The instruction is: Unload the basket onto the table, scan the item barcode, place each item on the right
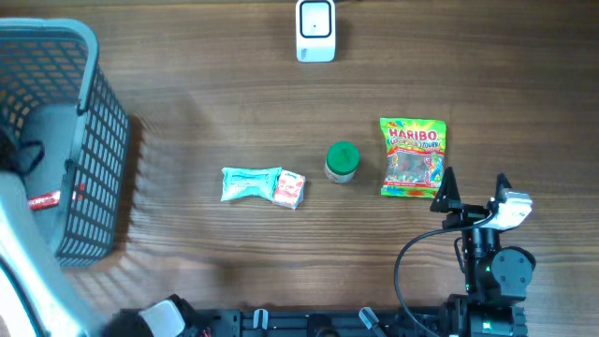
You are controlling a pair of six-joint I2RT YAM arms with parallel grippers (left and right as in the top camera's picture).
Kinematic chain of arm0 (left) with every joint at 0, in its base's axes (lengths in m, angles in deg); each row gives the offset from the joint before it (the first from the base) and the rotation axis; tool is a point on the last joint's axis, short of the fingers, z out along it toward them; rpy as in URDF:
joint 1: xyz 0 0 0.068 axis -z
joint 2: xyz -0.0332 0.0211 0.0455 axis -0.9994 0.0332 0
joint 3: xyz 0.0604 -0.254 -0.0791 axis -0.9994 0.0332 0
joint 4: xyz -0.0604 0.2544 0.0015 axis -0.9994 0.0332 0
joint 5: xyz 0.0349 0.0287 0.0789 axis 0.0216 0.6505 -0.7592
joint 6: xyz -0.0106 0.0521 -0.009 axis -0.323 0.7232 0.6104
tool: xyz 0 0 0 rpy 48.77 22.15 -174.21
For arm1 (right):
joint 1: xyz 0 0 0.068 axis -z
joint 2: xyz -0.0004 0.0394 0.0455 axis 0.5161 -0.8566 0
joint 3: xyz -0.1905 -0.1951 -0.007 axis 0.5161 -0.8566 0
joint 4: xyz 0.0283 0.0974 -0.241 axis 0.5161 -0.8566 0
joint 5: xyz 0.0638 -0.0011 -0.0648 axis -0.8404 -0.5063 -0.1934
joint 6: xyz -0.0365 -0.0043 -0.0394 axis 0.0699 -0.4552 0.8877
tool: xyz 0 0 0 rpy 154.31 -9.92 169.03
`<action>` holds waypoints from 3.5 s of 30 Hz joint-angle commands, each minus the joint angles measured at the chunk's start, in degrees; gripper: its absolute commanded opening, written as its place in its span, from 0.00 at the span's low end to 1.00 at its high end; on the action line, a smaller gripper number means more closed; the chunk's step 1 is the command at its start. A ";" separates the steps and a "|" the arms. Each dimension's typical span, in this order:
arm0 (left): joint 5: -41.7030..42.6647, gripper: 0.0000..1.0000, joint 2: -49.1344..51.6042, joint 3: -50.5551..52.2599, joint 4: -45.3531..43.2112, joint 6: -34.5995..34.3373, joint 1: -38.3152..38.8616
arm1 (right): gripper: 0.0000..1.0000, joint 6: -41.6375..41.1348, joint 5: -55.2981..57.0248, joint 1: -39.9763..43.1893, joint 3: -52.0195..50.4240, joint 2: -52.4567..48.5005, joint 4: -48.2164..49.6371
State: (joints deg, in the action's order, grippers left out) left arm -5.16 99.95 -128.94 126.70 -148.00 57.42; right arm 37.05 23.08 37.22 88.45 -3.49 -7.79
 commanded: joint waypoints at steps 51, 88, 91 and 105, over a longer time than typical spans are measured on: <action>31.58 0.04 -30.51 25.22 -38.60 24.52 1.14 | 1.00 0.68 -0.55 0.09 -0.07 0.31 0.15; 17.97 0.77 19.32 30.62 -50.73 37.22 68.78 | 1.00 0.66 -0.55 0.09 -0.07 0.31 0.13; 10.51 1.00 10.01 23.02 -44.81 43.65 67.25 | 1.00 0.63 -0.52 0.09 -0.07 0.31 0.15; -19.21 1.00 -17.16 -5.29 -54.53 72.46 51.39 | 1.00 0.70 -0.55 0.09 -0.07 0.31 0.15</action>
State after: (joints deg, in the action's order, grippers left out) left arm -18.29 84.69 -133.03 74.09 -85.60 110.36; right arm 37.03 23.06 37.24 88.45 -3.49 -7.79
